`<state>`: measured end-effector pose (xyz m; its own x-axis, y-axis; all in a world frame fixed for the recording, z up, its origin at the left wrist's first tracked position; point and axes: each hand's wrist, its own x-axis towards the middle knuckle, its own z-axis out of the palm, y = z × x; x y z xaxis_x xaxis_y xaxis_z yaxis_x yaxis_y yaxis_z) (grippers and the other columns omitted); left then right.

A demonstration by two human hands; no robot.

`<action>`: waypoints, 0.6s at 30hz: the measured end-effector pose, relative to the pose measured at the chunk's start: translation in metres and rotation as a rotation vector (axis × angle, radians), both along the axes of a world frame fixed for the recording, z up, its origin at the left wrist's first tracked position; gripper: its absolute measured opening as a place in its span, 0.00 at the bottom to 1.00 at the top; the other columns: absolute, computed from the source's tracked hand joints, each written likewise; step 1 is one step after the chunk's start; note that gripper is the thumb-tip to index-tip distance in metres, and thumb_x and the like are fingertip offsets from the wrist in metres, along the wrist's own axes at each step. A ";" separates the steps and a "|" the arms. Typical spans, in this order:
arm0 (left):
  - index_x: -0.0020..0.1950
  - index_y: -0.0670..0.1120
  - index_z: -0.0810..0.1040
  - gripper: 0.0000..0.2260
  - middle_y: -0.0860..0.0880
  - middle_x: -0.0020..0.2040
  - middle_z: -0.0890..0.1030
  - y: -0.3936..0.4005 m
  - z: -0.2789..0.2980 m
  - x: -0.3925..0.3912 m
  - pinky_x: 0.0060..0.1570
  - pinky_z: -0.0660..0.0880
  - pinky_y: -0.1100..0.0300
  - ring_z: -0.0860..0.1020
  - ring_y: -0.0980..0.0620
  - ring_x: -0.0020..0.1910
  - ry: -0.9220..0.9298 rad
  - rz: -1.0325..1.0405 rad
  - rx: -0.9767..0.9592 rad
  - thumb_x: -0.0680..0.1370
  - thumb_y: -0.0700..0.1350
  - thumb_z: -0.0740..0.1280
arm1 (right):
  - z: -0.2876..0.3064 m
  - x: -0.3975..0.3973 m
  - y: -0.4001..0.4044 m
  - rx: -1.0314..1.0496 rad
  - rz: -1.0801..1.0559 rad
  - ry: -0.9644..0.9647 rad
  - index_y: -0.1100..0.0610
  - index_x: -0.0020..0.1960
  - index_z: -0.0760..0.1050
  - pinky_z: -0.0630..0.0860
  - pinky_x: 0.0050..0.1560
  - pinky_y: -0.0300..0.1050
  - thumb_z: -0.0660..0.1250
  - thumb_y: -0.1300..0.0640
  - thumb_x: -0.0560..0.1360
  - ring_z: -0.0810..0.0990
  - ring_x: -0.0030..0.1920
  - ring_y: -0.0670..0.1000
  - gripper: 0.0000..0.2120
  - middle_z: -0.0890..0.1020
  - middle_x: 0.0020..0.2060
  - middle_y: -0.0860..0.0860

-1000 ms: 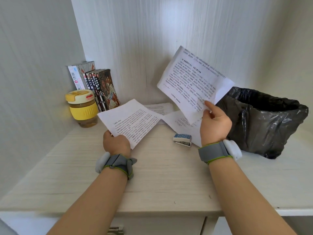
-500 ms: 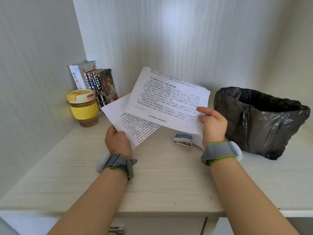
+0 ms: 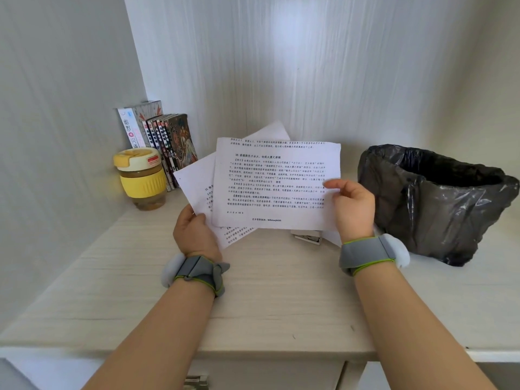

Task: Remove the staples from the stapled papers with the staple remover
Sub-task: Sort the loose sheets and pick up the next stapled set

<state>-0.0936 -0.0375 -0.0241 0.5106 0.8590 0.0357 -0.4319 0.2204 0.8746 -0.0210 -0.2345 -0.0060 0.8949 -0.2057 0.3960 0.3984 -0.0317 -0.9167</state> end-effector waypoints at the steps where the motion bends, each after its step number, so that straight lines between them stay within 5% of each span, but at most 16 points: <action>1: 0.58 0.42 0.77 0.20 0.52 0.38 0.76 0.000 0.000 0.000 0.27 0.71 0.73 0.72 0.55 0.35 0.002 0.000 0.011 0.73 0.28 0.55 | -0.001 0.001 0.000 -0.025 -0.008 -0.011 0.62 0.46 0.79 0.67 0.37 0.33 0.53 0.76 0.70 0.72 0.38 0.48 0.18 0.78 0.41 0.55; 4: 0.55 0.42 0.77 0.18 0.52 0.35 0.75 -0.001 0.000 0.000 0.25 0.67 0.75 0.69 0.55 0.33 0.025 -0.013 0.068 0.73 0.28 0.55 | -0.002 0.002 -0.001 -0.075 -0.020 -0.031 0.62 0.45 0.79 0.67 0.40 0.32 0.53 0.76 0.70 0.72 0.43 0.50 0.18 0.77 0.42 0.55; 13: 0.42 0.46 0.78 0.15 0.51 0.33 0.76 -0.001 0.000 -0.002 0.33 0.67 0.61 0.69 0.53 0.33 0.054 -0.078 0.109 0.72 0.29 0.57 | -0.003 0.001 -0.001 -0.146 -0.041 -0.061 0.58 0.42 0.78 0.64 0.33 0.24 0.53 0.75 0.69 0.69 0.34 0.42 0.19 0.76 0.36 0.48; 18: 0.39 0.47 0.79 0.15 0.54 0.28 0.76 -0.002 -0.001 -0.002 0.28 0.66 0.67 0.68 0.55 0.31 0.071 -0.085 0.135 0.72 0.30 0.57 | -0.002 -0.001 -0.001 -0.167 -0.057 -0.081 0.56 0.41 0.78 0.64 0.33 0.22 0.53 0.75 0.69 0.70 0.34 0.42 0.19 0.77 0.38 0.49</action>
<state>-0.0957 -0.0395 -0.0251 0.5866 0.8025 0.1092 -0.3527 0.1318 0.9264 -0.0223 -0.2359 -0.0080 0.8476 -0.1810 0.4988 0.4635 -0.2052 -0.8620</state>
